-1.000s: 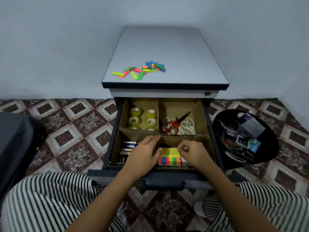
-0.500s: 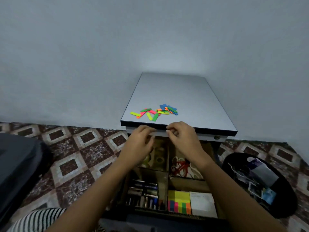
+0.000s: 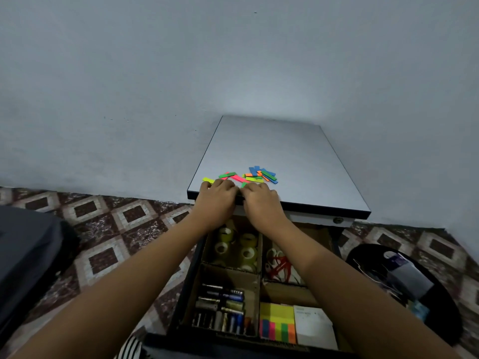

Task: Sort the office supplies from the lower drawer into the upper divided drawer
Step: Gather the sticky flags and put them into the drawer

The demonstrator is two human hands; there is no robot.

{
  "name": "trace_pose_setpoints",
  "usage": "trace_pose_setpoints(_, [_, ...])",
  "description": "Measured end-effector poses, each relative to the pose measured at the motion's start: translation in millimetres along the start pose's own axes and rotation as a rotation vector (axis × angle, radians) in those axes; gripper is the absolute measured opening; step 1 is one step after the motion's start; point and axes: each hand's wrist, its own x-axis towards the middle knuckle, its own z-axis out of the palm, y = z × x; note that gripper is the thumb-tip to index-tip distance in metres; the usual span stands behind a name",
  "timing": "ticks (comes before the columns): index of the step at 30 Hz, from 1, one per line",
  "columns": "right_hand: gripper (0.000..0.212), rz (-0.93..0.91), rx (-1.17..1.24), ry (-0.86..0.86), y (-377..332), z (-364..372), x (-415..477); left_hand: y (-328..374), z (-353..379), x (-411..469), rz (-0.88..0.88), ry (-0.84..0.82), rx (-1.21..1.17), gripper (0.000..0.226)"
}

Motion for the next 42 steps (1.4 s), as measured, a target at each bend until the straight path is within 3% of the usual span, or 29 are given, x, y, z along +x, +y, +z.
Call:
trace_pose_setpoints(2, [0.031, -0.005, 0.011, 0.04, 1, 1, -3, -1, 2, -4, 0.019, 0.042, 0.049, 0.013])
trace_pose_setpoints(10, [0.021, 0.011, 0.155, 0.167, 6, 2, -4, -5, 3, -8, 0.069, 0.132, 0.085, 0.03])
trace_pose_setpoints(15, [0.022, 0.093, 0.357, 0.303, 9, -8, -9, -3, -6, -7, 0.063, 0.299, 0.019, 0.027])
trace_pose_setpoints(18, [0.02, 0.171, 0.504, 0.377, 8, -26, -16, 6, -22, -6, 0.036, 0.397, -0.115, 0.026])
trace_pose_setpoints(21, [0.016, 0.235, 0.652, 0.41, 9, -43, -32, 18, -37, -13, -0.027, 0.414, -0.438, 0.026])
trace_pose_setpoints(25, [0.011, 0.288, 0.817, 0.334, 18, -50, -73, 42, -50, -40, -0.096, 0.245, -0.787, 0.016])
trace_pose_setpoints(29, [0.009, 0.351, 0.868, 0.218, 34, -24, -120, 68, -34, -76, -0.083, 0.034, -0.892, 0.017])
trace_pose_setpoints(37, [0.009, 0.43, 0.662, -0.028, 43, 28, -195, 108, 7, -109, 0.085, -0.423, -0.73, 0.012])
trace_pose_setpoints(42, [0.01, 0.494, 0.664, -0.109, 42, 42, -209, 117, 16, -100, 0.178, -0.555, -0.558, 0.018])
